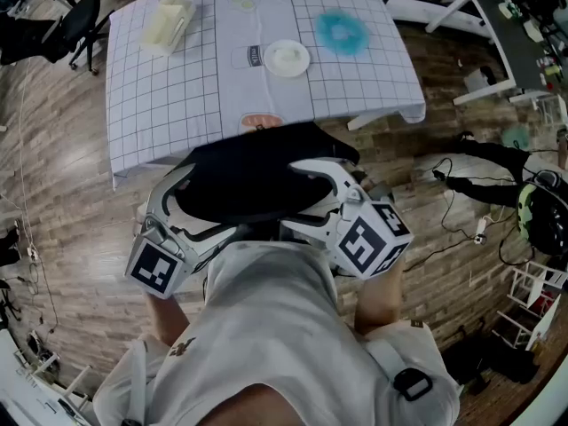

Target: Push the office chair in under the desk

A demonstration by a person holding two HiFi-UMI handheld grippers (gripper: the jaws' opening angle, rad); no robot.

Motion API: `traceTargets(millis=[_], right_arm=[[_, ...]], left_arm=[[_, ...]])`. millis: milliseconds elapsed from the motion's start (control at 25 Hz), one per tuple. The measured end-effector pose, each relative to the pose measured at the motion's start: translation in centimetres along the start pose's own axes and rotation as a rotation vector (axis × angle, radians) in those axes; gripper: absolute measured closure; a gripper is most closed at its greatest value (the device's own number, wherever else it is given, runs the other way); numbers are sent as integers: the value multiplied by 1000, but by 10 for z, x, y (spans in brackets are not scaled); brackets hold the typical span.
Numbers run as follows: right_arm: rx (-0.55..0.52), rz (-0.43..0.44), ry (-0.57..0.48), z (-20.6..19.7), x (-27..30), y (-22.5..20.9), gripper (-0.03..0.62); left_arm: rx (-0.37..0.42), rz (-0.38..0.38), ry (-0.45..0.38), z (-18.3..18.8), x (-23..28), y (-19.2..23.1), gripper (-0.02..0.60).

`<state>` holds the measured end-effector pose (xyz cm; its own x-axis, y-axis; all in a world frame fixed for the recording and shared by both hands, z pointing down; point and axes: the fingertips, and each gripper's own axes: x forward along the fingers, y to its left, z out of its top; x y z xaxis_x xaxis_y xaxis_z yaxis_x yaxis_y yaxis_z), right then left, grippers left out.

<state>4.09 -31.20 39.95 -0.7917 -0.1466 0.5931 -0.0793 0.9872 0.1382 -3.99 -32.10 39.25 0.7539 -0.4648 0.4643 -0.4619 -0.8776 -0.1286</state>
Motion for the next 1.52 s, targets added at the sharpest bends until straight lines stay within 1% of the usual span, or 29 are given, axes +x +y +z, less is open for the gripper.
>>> traceTargets(millis=[280,600,840,1040,1520], right_arm=[[9,-18,3,0,2,-7,238],[21,-19,7,-1,1,-11,238],[25,-14,6,0,2,-13,237],[21,-13,-5,1,0,-17,237],[0,11,-6,-11,-11,-27,237]], left_arm=[[17,-11,-1,0,4,7,108],[22,-32,2,0,7,10,110],[25,-53,-32,-2,7,10,112],[17,-49,-15,4,9,14,112],[5,-18,-14,12,25,13,112]])
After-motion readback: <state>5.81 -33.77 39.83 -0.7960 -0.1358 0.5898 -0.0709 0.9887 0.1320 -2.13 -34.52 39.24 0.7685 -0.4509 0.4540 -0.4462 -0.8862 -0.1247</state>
